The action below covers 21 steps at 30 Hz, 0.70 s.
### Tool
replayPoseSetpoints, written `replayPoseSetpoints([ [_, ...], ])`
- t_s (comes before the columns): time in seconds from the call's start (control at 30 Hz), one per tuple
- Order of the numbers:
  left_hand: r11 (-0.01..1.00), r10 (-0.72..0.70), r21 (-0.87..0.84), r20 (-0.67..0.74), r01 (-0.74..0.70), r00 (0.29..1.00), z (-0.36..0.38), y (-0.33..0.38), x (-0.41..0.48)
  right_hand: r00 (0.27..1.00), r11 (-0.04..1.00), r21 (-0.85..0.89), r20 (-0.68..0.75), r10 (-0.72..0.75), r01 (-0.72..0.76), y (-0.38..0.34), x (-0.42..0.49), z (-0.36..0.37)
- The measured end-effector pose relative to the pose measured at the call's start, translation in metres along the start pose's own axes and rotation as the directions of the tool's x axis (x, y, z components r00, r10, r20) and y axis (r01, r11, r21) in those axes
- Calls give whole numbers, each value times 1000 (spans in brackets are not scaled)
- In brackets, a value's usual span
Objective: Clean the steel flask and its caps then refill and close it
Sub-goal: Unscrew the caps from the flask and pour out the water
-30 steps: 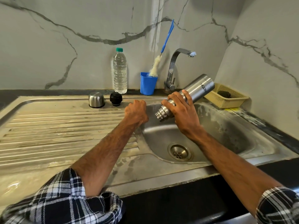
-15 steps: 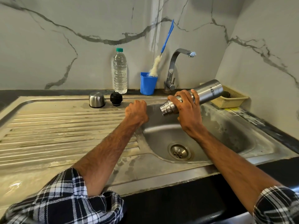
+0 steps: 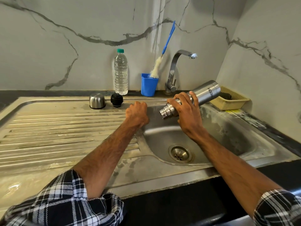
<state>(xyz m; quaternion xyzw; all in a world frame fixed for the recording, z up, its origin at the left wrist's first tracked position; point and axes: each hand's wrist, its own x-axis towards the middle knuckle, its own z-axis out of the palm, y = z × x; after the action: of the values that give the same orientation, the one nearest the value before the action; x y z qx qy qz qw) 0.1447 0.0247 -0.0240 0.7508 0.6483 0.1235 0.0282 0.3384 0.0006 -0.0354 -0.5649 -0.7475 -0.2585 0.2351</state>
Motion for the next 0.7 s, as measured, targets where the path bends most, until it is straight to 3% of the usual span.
replayPoseSetpoints([
  [0.13,1000,6,-13,6,-6,1000,-1,-1,-1,996,995,31,-11,92,-92,9,2,0],
  [0.23,999,-1,-39,14,2,1000,-2,-3,0,962,942,202,7,274,-269,19,2,1],
  [0.33,998,-4,-59,20,5,1000,-2,-3,1,870,754,484,33,491,-444,29,0,0],
  [0.47,995,4,-99,13,-2,1000,-1,-2,5,787,552,682,56,614,-480,32,-1,-10],
  [0.6,902,144,-409,-13,-137,989,0,4,12,701,260,830,202,685,-493,32,4,-17],
  [0.7,788,253,-597,89,-152,963,-5,14,5,613,-15,894,319,723,-448,35,7,-20],
])
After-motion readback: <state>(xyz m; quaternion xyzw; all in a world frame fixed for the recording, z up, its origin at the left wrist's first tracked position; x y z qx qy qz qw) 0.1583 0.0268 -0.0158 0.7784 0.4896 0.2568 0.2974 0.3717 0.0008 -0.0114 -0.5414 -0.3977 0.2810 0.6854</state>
